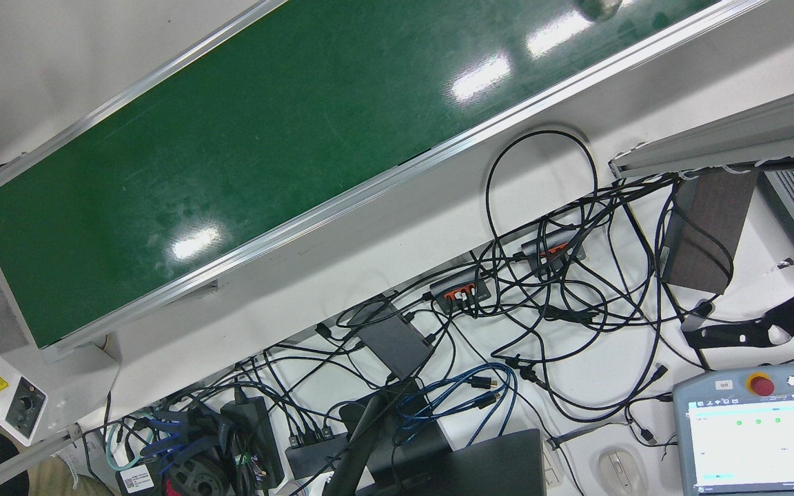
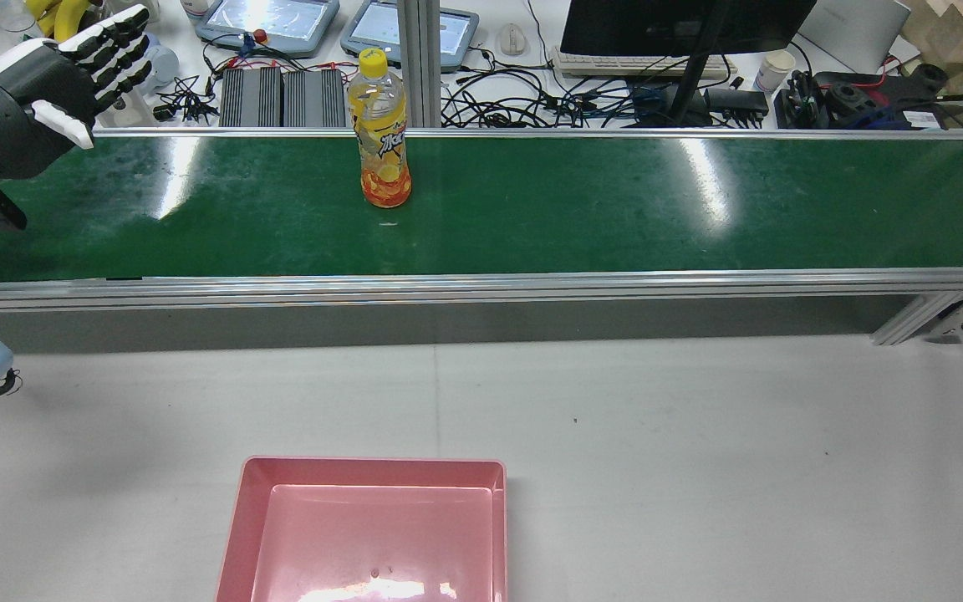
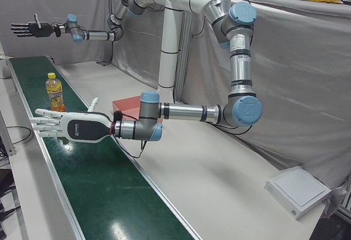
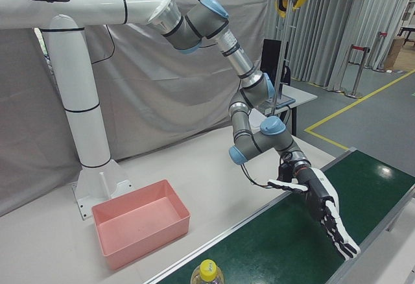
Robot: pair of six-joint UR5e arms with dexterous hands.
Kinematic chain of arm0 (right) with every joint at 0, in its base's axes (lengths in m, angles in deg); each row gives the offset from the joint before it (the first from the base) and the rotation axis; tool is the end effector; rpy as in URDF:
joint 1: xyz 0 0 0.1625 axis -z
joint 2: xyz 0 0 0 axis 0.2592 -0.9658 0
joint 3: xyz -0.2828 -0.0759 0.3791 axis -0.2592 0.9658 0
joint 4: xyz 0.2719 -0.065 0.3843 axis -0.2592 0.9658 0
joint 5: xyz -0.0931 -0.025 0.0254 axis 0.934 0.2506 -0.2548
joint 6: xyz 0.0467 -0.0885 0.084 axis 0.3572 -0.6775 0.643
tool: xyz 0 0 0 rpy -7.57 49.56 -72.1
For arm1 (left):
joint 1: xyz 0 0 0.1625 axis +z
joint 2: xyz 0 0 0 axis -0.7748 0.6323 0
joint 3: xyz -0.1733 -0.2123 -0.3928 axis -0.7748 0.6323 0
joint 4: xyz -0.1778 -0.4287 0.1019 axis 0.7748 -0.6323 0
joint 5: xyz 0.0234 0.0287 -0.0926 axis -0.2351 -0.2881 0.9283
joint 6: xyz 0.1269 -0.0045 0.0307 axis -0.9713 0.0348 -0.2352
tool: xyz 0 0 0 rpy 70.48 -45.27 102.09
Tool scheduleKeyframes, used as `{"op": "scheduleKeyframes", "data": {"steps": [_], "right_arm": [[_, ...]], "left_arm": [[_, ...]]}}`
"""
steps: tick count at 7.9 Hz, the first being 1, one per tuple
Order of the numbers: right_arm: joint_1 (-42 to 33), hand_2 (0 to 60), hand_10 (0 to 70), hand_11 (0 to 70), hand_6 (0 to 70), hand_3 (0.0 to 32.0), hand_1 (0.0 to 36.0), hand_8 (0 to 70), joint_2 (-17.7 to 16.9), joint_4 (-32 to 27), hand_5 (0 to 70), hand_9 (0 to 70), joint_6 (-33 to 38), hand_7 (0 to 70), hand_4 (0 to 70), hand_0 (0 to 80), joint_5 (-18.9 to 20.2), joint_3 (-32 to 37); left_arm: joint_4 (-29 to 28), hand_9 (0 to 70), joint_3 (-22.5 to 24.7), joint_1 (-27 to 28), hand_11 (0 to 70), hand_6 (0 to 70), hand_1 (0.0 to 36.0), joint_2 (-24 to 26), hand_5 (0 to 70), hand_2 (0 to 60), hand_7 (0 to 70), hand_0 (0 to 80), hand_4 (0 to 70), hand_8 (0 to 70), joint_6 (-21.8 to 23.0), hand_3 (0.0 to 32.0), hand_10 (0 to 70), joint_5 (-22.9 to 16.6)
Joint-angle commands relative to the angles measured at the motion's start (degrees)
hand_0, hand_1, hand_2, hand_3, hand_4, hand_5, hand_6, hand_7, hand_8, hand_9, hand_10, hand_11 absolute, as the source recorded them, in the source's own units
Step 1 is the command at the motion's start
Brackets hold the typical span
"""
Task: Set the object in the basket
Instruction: 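Reach the left hand toward the juice bottle on the belt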
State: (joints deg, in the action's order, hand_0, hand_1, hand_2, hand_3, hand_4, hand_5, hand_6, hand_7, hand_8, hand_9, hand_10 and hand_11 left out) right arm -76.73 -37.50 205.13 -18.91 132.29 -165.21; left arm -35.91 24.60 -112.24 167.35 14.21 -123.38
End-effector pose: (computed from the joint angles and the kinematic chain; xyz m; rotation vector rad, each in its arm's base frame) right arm 0.1496 -0.5783 0.7054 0.1304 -2.1347 2.2196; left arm 0.2323 -0.7340 0.4466 -0.1978 2.4156 -1.4490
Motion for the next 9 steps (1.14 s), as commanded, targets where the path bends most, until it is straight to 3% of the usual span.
{"op": "scheduleKeyframes", "data": {"steps": [1, 6, 9], "right_arm": [[0.00, 0.0, 0.0, 0.0, 0.0, 0.0, 0.0, 0.0, 0.00, 0.00, 0.0, 0.0, 0.00, 0.0, 0.0, 0.0, 0.00, 0.01], [0.08, 0.0, 0.0, 0.0, 0.0, 0.0, 0.0, 0.0, 0.00, 0.00, 0.0, 0.0, 0.00, 0.0, 0.0, 0.0, 0.00, 0.01], [0.00, 0.0, 0.0, 0.0, 0.0, 0.0, 0.0, 0.0, 0.00, 0.00, 0.0, 0.0, 0.00, 0.0, 0.0, 0.0, 0.00, 0.01]], "left_arm": [[1.25, 1.9, -0.32, 3.88, 3.8, 0.0, 1.0, 1.13, 6.9, 0.0, 0.0, 55.1, 9.4, 1.3, -0.65, 2.6, 1.8, 3.98], [3.36, 2.4, -1.55, 5.99, 3.8, 0.0, 1.6, 3.76, 7.6, 0.0, 0.0, 55.8, 9.7, 1.5, -1.79, 2.2, 1.7, 4.07], [4.07, 2.2, -6.99, 7.40, 4.4, 0.0, 1.8, 10.16, 8.1, 0.0, 0.0, 56.0, 9.5, 1.6, -3.55, 1.4, 2.1, 4.07]]}}
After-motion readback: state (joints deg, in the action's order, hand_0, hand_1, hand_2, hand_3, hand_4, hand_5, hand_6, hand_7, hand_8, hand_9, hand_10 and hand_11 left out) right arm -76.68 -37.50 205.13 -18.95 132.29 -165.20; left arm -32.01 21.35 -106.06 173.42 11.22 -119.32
